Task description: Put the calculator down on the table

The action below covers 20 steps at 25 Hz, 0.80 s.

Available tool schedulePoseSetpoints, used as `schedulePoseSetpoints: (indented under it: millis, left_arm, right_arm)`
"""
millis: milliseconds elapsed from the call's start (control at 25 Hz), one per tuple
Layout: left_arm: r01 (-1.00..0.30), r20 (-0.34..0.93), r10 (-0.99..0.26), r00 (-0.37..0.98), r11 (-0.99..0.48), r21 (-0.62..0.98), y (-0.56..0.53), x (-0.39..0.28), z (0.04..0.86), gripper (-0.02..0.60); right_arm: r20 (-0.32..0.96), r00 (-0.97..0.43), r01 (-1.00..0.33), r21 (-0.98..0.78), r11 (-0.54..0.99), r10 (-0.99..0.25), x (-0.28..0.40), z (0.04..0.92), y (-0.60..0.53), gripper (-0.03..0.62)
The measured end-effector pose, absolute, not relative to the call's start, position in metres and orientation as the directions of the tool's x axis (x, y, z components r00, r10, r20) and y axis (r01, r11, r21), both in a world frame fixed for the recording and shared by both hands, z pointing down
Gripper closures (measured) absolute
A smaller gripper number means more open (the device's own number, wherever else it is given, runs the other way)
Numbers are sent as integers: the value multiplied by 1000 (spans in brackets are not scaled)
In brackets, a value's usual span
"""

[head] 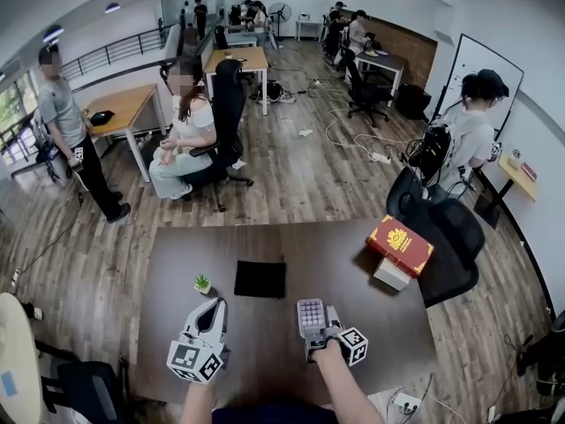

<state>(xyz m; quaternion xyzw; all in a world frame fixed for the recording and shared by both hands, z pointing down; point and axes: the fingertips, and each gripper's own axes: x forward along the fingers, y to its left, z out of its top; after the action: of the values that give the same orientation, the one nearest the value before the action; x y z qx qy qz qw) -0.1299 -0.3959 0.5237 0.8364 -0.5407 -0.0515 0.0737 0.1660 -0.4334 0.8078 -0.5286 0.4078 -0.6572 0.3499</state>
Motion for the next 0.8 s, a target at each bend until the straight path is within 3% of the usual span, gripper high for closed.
schedulePoseSetpoints:
  millis: [520, 800]
  left_arm:
    - [-885, 2, -902, 431, -423, 196, -397, -116, 527, 586]
    - [-873, -1, -891, 454, -445, 198, -396, -109, 529, 586]
  right_arm:
    - [9, -162, 65, -998, -19, -987, 213, 629, -441, 82]
    - [-102, -130, 57, -994, 95, -986, 235, 589, -424, 83]
